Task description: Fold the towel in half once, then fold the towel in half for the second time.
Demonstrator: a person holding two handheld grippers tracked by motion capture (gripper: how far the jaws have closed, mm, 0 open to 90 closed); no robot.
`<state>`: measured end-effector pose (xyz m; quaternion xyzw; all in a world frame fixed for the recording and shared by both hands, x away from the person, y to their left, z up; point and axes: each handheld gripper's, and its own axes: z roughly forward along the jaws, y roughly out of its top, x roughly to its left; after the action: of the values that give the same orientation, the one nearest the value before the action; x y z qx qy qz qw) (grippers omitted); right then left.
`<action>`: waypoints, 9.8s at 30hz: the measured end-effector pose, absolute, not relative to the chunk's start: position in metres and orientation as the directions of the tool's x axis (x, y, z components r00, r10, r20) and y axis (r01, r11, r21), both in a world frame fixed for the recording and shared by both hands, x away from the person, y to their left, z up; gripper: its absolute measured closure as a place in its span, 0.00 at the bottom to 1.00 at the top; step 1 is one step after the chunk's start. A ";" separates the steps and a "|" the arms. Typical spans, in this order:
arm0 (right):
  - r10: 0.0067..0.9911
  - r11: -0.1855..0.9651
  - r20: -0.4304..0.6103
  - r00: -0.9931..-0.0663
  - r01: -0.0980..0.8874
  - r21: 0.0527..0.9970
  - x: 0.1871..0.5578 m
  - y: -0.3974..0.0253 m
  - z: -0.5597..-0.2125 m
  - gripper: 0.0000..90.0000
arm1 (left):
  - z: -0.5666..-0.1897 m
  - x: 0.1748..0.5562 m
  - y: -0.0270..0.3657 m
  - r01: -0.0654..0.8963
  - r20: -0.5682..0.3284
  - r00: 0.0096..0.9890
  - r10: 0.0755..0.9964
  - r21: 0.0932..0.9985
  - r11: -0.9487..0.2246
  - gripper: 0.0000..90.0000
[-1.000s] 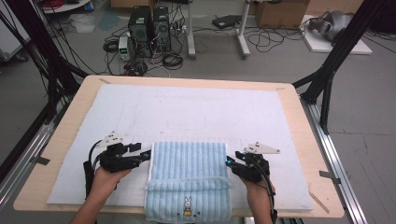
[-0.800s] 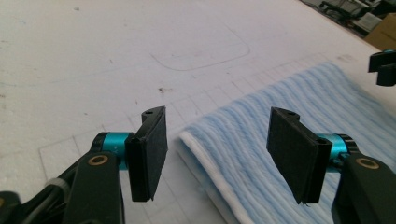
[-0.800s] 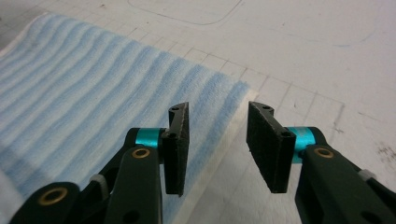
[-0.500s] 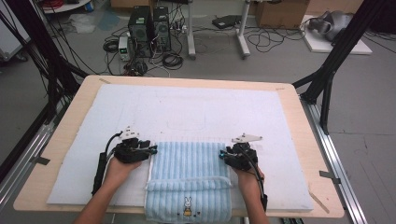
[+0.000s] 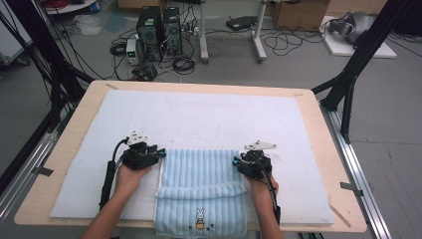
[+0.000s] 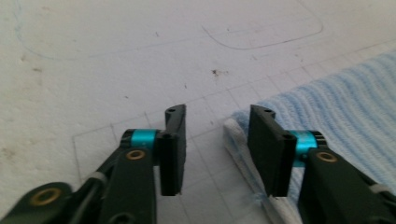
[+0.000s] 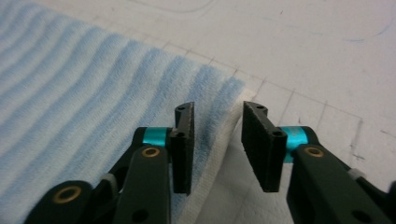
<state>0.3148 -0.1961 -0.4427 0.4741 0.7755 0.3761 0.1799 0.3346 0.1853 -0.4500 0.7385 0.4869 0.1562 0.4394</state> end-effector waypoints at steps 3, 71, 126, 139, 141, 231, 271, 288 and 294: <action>0.866 0.252 0.103 -0.488 0.607 0.754 0.317 -0.202 -0.443 0.53 | -0.452 0.332 0.176 0.576 -0.190 0.531 0.826 0.796 -0.187 0.51; 0.882 0.274 0.044 -0.470 0.586 0.763 0.403 -0.180 -0.446 0.91 | -0.443 0.417 0.176 0.503 -0.199 0.504 0.840 0.859 -0.099 0.88; 0.721 0.317 0.104 -0.685 0.460 0.829 0.250 -0.198 -0.427 0.92 | -0.434 0.261 0.198 0.458 -0.226 0.724 0.652 0.865 -0.208 0.96; 0.714 0.344 0.075 -0.697 0.441 0.829 0.214 -0.196 -0.429 0.92 | -0.437 0.231 0.203 0.459 -0.247 0.728 0.640 0.868 -0.188 0.95; 0.710 0.364 0.059 -0.702 0.438 0.822 0.212 -0.195 -0.430 0.92 | -0.439 0.227 0.204 0.462 -0.251 0.731 0.634 0.866 -0.190 0.95; 0.872 0.258 -0.009 -0.490 0.442 0.859 0.319 -0.251 -0.404 0.19 | -0.415 0.343 0.209 0.365 -0.195 0.646 0.738 0.928 -0.074 0.24; 0.849 0.245 0.012 -0.527 0.415 0.876 0.316 -0.259 -0.398 0.13 | -0.376 0.367 0.212 0.347 -0.185 0.665 0.723 0.934 -0.081 0.26; 0.834 0.262 0.029 -0.551 0.442 0.858 0.318 -0.249 -0.407 0.13 | -0.417 0.418 0.190 0.493 -0.163 0.587 0.793 0.849 -0.191 0.38; 0.830 0.261 0.037 -0.557 0.445 0.856 0.317 -0.248 -0.407 0.13 | -0.428 0.425 0.188 0.501 -0.142 0.563 0.814 0.842 -0.200 0.44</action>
<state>0.3172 -0.2480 -0.4075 0.4175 0.7637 0.4417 0.2175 0.4246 0.1883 -0.4281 0.7557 0.4351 0.1704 0.4589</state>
